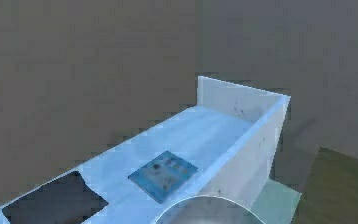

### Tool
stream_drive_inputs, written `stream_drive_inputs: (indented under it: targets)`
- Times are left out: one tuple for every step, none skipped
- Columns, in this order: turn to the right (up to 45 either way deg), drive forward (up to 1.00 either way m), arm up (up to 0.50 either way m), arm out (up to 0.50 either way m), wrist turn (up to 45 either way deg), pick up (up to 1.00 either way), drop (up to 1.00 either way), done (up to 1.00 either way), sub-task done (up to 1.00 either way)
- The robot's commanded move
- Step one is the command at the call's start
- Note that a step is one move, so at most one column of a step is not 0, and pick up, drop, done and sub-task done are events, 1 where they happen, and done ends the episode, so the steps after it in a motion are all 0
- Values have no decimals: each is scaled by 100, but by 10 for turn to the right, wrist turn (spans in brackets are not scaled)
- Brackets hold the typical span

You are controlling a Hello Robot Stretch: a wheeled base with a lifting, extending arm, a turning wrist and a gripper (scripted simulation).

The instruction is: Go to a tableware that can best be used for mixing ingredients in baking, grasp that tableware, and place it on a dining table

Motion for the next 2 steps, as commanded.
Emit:
stream_drive_inputs:
  targets:
    - [450, 0, 0, 0, 0, 0, 0, 0, 0]
    - [450, 0, 0, 0, 0, 0, 0, 0, 0]
